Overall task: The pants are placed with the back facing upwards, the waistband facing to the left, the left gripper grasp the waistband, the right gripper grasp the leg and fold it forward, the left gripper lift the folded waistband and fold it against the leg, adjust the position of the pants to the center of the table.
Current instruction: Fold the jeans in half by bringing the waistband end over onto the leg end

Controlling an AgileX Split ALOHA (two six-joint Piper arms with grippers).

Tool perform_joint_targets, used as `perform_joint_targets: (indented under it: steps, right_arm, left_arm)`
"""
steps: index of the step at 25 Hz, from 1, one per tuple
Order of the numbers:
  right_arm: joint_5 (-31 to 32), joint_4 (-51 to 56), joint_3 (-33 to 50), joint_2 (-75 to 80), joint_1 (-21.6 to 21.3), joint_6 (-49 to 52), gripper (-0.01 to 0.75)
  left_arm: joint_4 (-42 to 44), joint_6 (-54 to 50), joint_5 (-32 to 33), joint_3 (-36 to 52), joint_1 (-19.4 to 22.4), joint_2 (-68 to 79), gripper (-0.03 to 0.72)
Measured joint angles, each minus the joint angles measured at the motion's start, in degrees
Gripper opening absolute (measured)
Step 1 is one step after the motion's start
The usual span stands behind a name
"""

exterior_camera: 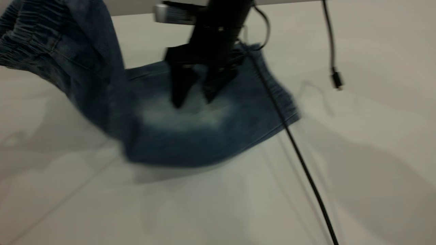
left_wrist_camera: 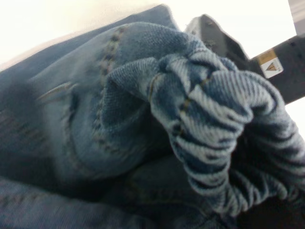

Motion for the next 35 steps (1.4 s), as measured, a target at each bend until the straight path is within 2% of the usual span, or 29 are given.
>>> perform_joint_targets:
  steps: [5, 9, 17, 22, 26, 35]
  right_arm:
    - [1.8, 0.1, -0.1, -0.7, 0.9, -0.3, 0.483]
    - [2.9, 0.1, -0.1, -3.9, -1.5, 0.5, 0.483]
    - [2.5, -1.9, -0.1, -13.3, -9.6, 0.5, 0.479]
    - [3.2, -1.9, -0.1, -19.1, -14.0, 0.5, 0.479]
    - [3.9, -2.4, -0.1, -22.0, -14.5, 0.2, 0.479]
    - [4.1, -4.0, -0.1, -23.3, -15.0, 0.2, 0.479]
  left_arm:
    - [0.0, 1.1, -0.8, 0.0, -4.9, 0.0, 0.078]
    - [0.0, 1.0, -1.0, 0.0, -5.4, 0.0, 0.078]
    - [-1.3, 1.0, -2.0, 0.0, -5.5, 0.2, 0.078]
    - [-1.8, 2.4, -5.2, -0.7, -8.7, 2.5, 0.078]
    - [-1.8, 2.4, -7.3, -4.1, -12.3, 7.0, 0.078]
    - [-1.2, 2.4, -6.2, -16.6, -17.3, 22.1, 0.078]
